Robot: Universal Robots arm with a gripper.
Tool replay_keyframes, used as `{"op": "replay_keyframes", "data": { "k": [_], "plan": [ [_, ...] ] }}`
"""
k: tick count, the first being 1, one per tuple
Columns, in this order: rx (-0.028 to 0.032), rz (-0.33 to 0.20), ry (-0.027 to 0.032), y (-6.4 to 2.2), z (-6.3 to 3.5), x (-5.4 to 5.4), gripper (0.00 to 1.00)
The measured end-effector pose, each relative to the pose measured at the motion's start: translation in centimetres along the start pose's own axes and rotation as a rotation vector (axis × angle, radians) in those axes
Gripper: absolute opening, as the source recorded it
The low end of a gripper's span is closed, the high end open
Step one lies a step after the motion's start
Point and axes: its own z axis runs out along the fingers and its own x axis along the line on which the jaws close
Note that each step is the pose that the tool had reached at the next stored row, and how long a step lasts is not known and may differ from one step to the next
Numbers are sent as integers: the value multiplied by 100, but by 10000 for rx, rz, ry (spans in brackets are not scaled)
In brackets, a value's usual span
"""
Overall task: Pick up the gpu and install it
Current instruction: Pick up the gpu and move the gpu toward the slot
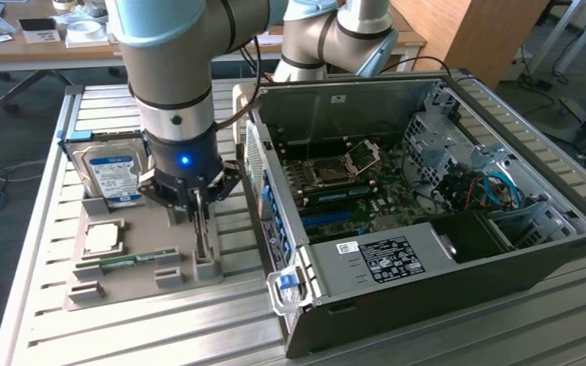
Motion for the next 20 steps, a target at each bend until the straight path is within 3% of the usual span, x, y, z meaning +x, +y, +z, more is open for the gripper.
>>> {"op": "replay_keyframes", "data": {
  "k": [8, 20],
  "plan": [
    [0, 0, 0, 13, -293, -7, 27],
    [1, 0, 1, 37, -828, -19, 27]
  ]
}}
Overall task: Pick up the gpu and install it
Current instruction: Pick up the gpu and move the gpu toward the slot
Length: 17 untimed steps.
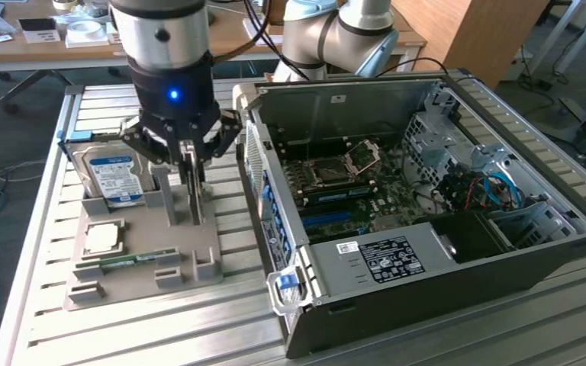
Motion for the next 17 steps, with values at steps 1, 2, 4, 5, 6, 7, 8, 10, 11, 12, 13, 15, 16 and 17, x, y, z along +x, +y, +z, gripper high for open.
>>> {"op": "replay_keyframes", "data": {
  "k": [1, 2, 4, 5, 6, 7, 8, 10, 11, 12, 13, 15, 16, 17],
  "plan": [
    [-1, 0, -1, 2, -41, -1, 27],
    [0, 0, 0, 4, -83, -2, 27],
    [0, 0, 0, 7, -163, -4, 27],
    [0, 0, -1, 9, -199, -5, 27],
    [0, 0, 0, 10, -237, -5, 27],
    [0, 0, -1, 12, -276, -6, 27],
    [0, 0, 0, 14, -314, -7, 27],
    [0, 0, -1, 17, -381, -9, 27],
    [0, 0, -1, 18, -413, -10, 27],
    [0, 0, 0, 20, -449, -10, 27],
    [0, 0, 0, 21, -481, -11, 27],
    [0, 0, 0, 24, -540, -12, 27],
    [0, 0, 0, 25, -572, -13, 27],
    [0, 0, 0, 27, -606, -14, 27]
  ]
}}
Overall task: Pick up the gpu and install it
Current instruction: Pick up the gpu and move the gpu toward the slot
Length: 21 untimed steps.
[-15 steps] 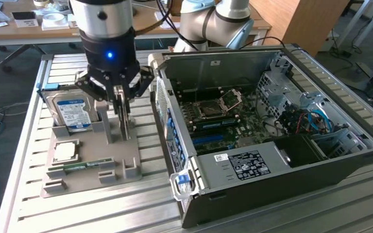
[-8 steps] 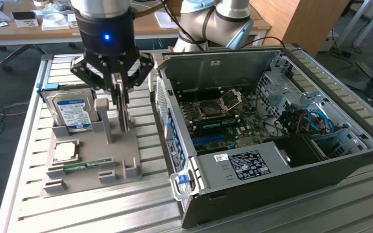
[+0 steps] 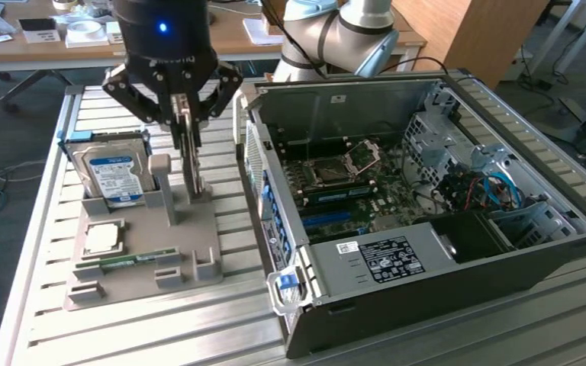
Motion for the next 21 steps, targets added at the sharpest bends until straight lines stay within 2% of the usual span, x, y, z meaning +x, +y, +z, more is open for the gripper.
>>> {"op": "replay_keyframes", "data": {
  "k": [4, 7, 21],
  "plan": [
    [0, 0, -1, 6, -142, -3, 27],
    [-1, 0, 0, 9, -205, -5, 27],
    [-1, -2, 0, 11, -240, -10, 27]
  ]
}}
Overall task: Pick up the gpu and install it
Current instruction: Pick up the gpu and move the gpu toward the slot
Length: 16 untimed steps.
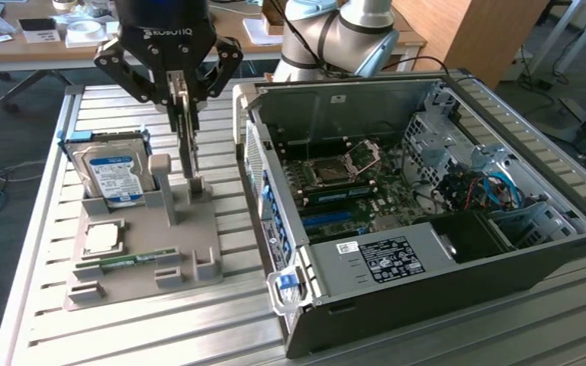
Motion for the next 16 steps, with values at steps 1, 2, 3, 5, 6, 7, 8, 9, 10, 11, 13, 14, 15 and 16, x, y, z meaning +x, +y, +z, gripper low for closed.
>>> {"op": "replay_keyframes", "data": {
  "k": [1, 2, 3, 5, 6, 7, 8, 9, 10, 11, 13, 14, 15, 16],
  "plan": [
    [0, -1, 1, 0, 0, -12, 27],
    [0, 0, 1, 1, 0, -26, 27],
    [0, 1, 0, 2, 1, -41, 27],
    [0, 1, 1, 3, 1, -75, 27],
    [0, 1, 0, 4, 2, -92, 27],
    [0, 1, 0, 4, 1, -110, 27],
    [0, 2, 1, 5, 0, -130, 27],
    [-2, 1, 1, 6, -1, -150, 27],
    [-3, 1, 1, 7, -2, -170, 27],
    [-5, 1, 0, 7, -4, -191, 27],
    [-7, 2, 0, 9, -10, -228, 27],
    [-10, 2, 0, 10, -14, -246, 27],
    [-16, 3, 1, 11, -18, -265, 27],
    [-23, 2, 1, 12, -22, -285, 27]
  ]
}}
